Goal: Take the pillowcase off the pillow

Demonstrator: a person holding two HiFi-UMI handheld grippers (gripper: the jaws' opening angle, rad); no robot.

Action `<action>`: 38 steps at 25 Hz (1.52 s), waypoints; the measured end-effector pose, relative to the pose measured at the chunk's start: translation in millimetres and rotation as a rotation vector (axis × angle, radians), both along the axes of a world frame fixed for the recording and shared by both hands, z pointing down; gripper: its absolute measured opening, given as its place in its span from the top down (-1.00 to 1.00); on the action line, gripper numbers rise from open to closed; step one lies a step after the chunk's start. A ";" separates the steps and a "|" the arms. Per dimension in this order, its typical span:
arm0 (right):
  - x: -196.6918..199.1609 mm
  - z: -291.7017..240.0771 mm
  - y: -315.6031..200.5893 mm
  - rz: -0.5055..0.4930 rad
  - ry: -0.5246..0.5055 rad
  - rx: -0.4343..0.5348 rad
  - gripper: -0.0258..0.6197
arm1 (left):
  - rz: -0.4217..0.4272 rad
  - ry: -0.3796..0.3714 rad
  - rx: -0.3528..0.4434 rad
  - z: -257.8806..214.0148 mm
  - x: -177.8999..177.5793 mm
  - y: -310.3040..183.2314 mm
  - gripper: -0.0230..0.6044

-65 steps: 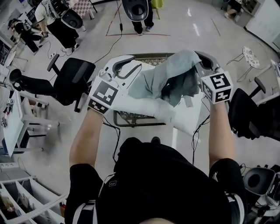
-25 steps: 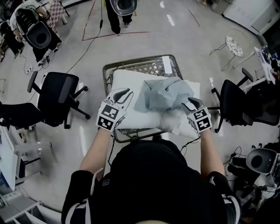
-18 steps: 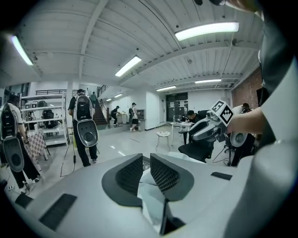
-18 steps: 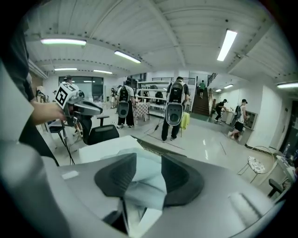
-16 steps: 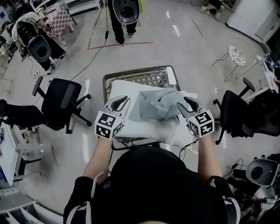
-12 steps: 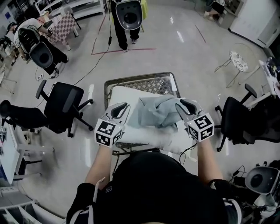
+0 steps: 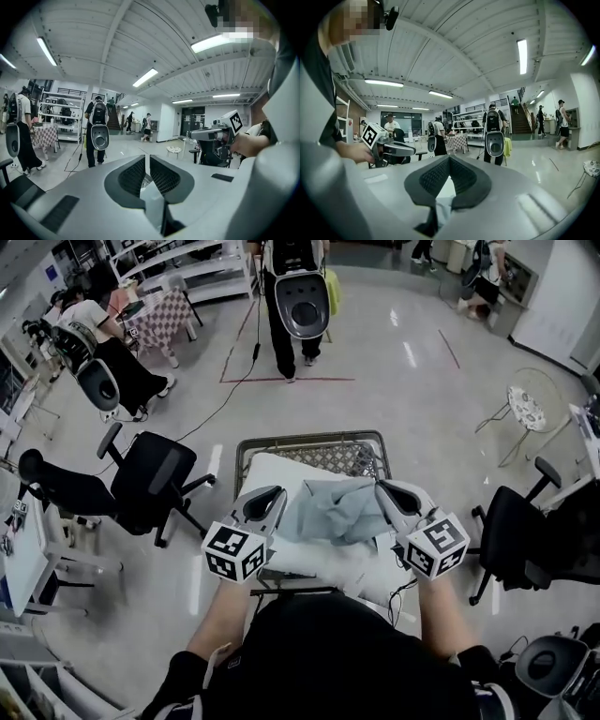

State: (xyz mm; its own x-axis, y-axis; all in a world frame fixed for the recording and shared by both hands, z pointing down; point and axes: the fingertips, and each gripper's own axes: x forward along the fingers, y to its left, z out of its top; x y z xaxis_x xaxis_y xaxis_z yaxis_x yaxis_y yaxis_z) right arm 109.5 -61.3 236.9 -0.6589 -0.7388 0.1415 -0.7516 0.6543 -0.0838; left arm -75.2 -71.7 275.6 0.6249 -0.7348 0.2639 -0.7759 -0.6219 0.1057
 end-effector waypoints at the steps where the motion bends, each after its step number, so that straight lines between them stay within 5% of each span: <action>1: -0.8 -6.5 3.8 -0.005 0.000 0.010 0.89 | -0.002 0.002 0.012 -8.9 -3.9 0.5 0.81; 9: -12.1 -54.0 11.1 0.019 -0.043 0.136 0.89 | -0.026 -0.036 0.106 -47.1 -37.9 5.1 0.81; 14: -18.4 -53.4 7.1 0.072 -0.213 0.117 0.90 | -0.069 -0.044 0.142 -39.2 -53.5 8.3 0.81; 24: -16.6 -13.3 5.7 0.121 -0.063 0.077 0.90 | -0.150 0.005 0.078 -6.5 -83.4 -3.8 0.85; 38: -22.2 -2.4 1.3 0.110 -0.060 0.064 0.90 | -0.127 -0.033 0.074 -4.1 -79.5 -2.0 0.85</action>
